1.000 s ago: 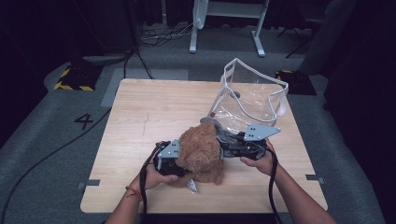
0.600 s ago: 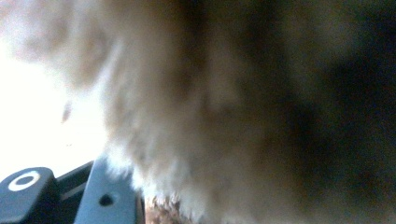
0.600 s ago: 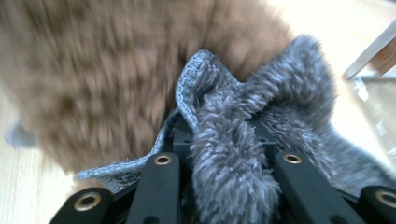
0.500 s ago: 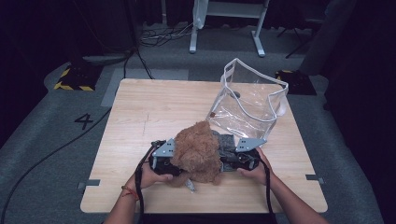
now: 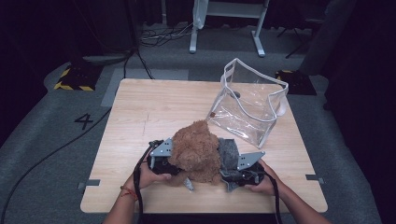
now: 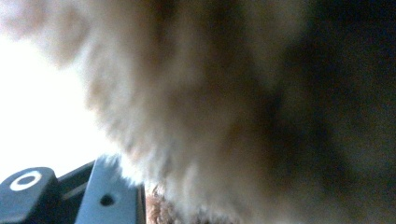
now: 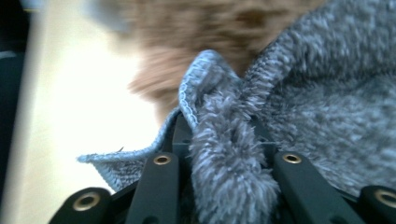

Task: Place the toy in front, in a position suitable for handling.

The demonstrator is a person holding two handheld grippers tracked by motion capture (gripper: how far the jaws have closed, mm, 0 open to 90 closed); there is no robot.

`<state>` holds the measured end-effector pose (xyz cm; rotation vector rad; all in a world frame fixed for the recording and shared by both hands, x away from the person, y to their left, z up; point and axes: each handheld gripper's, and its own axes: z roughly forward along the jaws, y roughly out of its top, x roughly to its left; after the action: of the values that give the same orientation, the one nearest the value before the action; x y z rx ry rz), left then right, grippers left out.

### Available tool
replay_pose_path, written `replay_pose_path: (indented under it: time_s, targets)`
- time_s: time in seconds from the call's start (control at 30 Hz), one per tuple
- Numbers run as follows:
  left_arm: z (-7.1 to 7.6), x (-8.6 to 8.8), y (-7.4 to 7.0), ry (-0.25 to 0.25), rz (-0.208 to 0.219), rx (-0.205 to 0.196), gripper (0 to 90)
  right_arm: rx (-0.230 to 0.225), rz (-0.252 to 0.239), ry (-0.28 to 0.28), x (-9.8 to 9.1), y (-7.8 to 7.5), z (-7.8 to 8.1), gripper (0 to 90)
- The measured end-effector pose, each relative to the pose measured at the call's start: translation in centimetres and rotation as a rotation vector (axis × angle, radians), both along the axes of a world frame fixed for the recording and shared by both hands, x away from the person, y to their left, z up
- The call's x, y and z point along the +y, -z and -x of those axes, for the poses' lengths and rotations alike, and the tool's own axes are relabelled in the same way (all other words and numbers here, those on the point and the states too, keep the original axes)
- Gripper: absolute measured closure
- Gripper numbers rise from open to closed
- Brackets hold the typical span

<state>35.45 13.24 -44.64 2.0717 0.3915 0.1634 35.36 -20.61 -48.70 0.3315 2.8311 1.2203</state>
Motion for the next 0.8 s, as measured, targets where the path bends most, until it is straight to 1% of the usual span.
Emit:
replay_pose_path:
  time_s: [0.03,0.07,0.13,0.17,0.2,0.23,0.27,0.3,0.33,0.37,0.43,0.47,0.53,0.57,0.6,0.63,0.67,0.73,0.77,0.8]
  targets:
    - [0.0,0.0,0.0,-0.006,0.000,-0.001,51.8,0.011,-0.025,-0.015,-0.4,-0.4,0.4,72.4]
    - [0.1,0.0,0.0,-0.012,-0.002,-0.002,51.7,0.009,-0.054,-0.019,-0.7,-0.9,0.7,72.4]
    - [0.1,-0.1,0.0,-0.031,0.000,0.000,51.8,0.014,-0.150,-0.016,-1.1,-2.2,1.0,72.4]
    - [0.1,-0.2,-0.1,-0.036,-0.002,-0.004,51.7,0.009,-0.193,-0.014,-1.2,-2.9,1.1,72.4]
    - [0.1,-0.2,-0.1,-0.034,-0.005,-0.006,51.8,-0.007,-0.223,-0.004,-1.2,-3.6,1.3,72.4]
    - [0.3,-0.3,-0.1,-0.045,-0.003,-0.003,51.8,-0.026,-0.243,0.001,-1.2,-4.0,1.5,72.4]
    - [0.3,-0.3,-0.2,-0.048,-0.006,-0.001,51.8,-0.039,-0.278,-0.004,-1.1,-4.6,1.8,72.4]
    - [0.3,-0.3,-0.2,-0.050,-0.006,-0.003,52.0,-0.054,-0.289,-0.013,-0.8,-4.9,2.1,72.3]
    - [0.2,-0.3,-0.2,-0.056,-0.001,0.001,52.1,-0.067,-0.281,-0.019,-0.4,-5.0,2.3,72.4]
    - [0.2,-0.3,-0.1,-0.068,0.006,0.008,52.4,-0.085,-0.255,-0.037,0.3,-4.9,2.6,72.4]
    - [-0.2,0.0,-0.1,-0.076,0.023,0.026,53.1,-0.089,-0.214,-0.057,1.4,-4.2,2.9,72.4]
    - [-0.3,0.1,0.0,-0.085,0.045,0.048,53.5,-0.089,-0.192,-0.068,2.1,-3.6,2.9,72.4]
    - [-0.6,0.4,0.2,-0.103,0.079,0.075,55.4,-0.081,-0.166,-0.083,2.8,-2.8,2.9,72.3]
    - [-0.7,0.5,0.2,-0.135,0.118,0.081,57.5,-0.088,-0.149,-0.077,3.0,-2.4,2.9,72.4]
    - [-0.6,0.4,0.1,-0.164,0.144,0.074,59.9,-0.108,-0.141,-0.058,3.1,-2.1,2.9,72.4]
    - [-0.4,0.2,-0.1,-0.186,0.162,0.075,62.1,-0.117,-0.139,-0.037,3.0,-1.9,2.8,72.4]
    - [-0.1,-0.1,-0.5,-0.202,0.177,0.067,63.4,-0.122,-0.137,-0.023,2.9,-1.8,2.8,72.4]
    - [0.2,-0.8,-1.3,-0.217,0.178,0.035,65.1,-0.131,-0.142,-0.005,2.5,-1.6,2.6,72.5]
    - [0.4,-1.2,-1.8,-0.225,0.171,0.014,65.8,-0.130,-0.140,0.002,2.2,-1.6,2.5,72.5]
    - [0.5,-1.5,-2.2,-0.232,0.175,0.004,66.4,-0.119,-0.141,0.005,2.0,-1.6,2.3,72.5]
